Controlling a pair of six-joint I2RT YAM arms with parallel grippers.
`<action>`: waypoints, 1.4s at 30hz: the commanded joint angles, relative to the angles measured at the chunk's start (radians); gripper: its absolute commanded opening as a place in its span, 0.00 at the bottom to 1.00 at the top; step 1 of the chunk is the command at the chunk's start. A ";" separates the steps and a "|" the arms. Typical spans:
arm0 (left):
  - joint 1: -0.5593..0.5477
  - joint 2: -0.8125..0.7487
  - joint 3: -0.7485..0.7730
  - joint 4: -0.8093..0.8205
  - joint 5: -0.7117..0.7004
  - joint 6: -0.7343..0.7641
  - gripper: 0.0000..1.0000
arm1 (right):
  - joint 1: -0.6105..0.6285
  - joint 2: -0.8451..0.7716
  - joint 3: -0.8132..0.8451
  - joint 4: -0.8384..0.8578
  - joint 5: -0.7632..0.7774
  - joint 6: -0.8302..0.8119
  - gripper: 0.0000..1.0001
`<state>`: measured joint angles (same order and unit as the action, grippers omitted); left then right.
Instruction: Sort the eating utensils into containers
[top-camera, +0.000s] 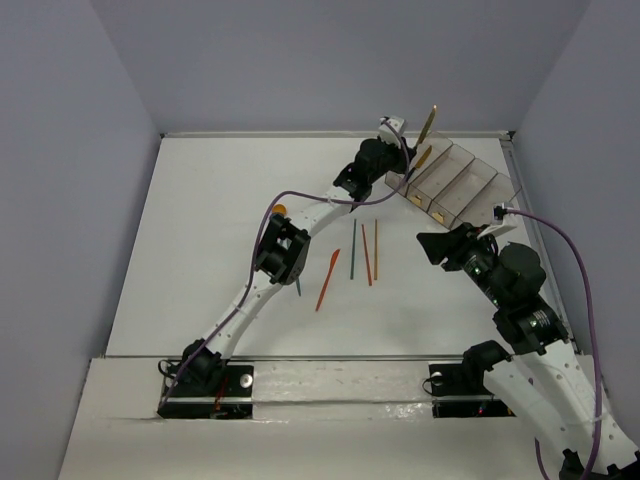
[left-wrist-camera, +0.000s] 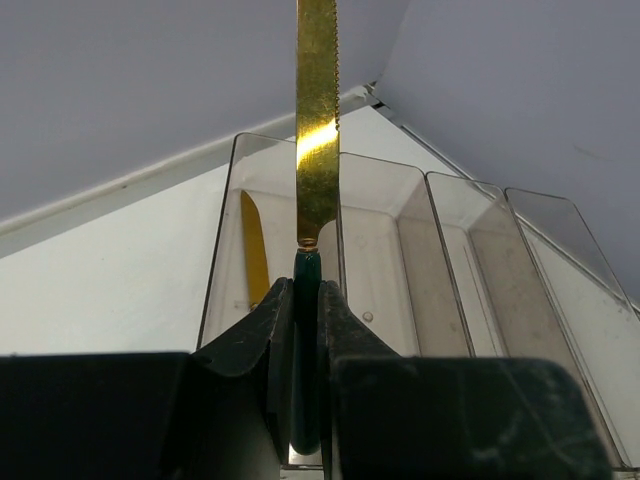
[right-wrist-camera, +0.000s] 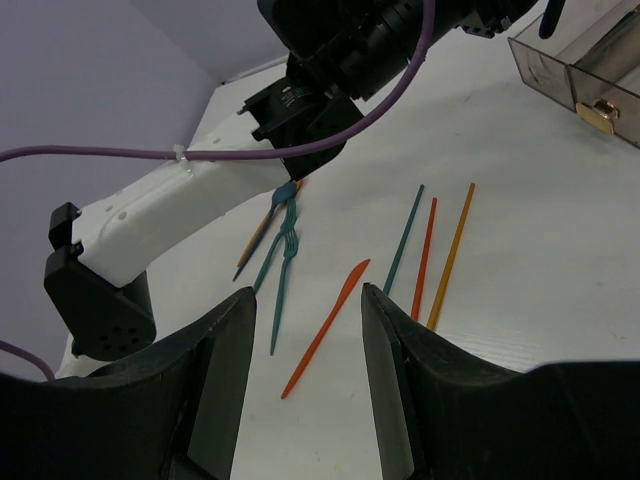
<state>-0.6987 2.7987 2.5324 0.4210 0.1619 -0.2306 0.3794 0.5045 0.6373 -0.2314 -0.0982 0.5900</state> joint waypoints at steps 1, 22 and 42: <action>0.004 -0.022 0.029 0.004 0.051 -0.012 0.04 | 0.004 -0.007 0.022 0.044 0.000 -0.001 0.52; 0.022 -0.062 -0.047 -0.002 0.070 -0.070 0.43 | 0.004 -0.066 0.056 -0.037 0.051 -0.029 0.52; 0.031 -1.103 -0.823 0.065 -0.021 0.071 0.99 | 0.032 0.311 0.019 0.072 -0.001 -0.079 0.51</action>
<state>-0.6655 1.9823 1.8061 0.4210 0.2146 -0.2264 0.3805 0.6960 0.6525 -0.2562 -0.0563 0.5308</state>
